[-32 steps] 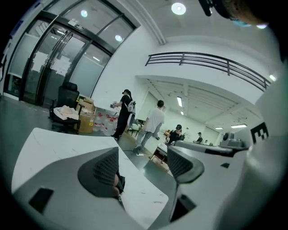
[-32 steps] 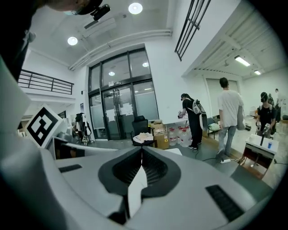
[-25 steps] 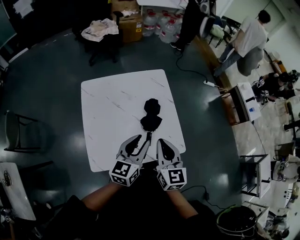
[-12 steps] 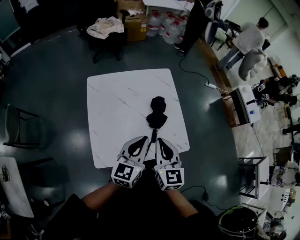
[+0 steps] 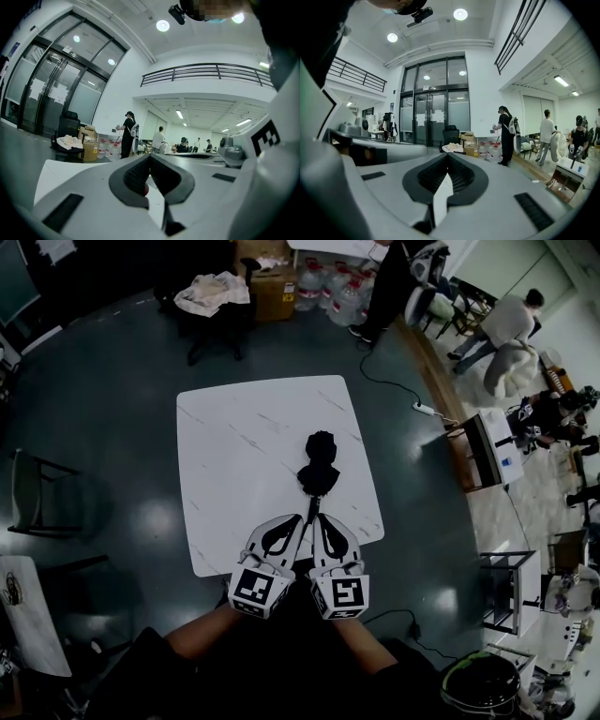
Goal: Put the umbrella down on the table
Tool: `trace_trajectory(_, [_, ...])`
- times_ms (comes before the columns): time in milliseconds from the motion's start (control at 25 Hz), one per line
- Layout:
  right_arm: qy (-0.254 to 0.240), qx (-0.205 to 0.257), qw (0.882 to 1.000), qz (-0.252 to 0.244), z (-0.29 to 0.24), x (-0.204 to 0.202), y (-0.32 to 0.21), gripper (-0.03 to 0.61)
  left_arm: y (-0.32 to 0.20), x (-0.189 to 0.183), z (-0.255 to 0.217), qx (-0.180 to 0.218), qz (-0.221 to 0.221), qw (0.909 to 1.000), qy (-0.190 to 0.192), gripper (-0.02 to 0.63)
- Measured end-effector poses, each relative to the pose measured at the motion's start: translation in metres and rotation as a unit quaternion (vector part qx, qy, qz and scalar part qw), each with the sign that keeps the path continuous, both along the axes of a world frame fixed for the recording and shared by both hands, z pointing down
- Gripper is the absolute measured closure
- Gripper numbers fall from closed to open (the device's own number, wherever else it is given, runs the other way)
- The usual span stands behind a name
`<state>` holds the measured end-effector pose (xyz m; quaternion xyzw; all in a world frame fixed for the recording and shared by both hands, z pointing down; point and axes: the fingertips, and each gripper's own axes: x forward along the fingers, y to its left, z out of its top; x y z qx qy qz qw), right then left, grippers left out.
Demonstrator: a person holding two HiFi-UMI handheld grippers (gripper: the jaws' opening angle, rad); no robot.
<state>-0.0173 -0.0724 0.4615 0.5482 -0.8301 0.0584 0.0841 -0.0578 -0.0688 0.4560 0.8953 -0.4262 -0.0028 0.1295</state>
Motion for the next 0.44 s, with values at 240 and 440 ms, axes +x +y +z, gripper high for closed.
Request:
trace_trajectory(240, [0.002,0.004,1.000,0.003,-0.0014,-0.0028,-0.0016,0.563,-0.0027,-0.0003,0.0013,-0.006,0.011,0.9999,0.004,0.597])
trace_trajectory(440, [0.004,0.007,1.000,-0.002,-0.0082,-0.0082,-0.0040,0.563,-0.0060,-0.0036,-0.0069,-0.004,0.013,0.9999,0.006,0.597])
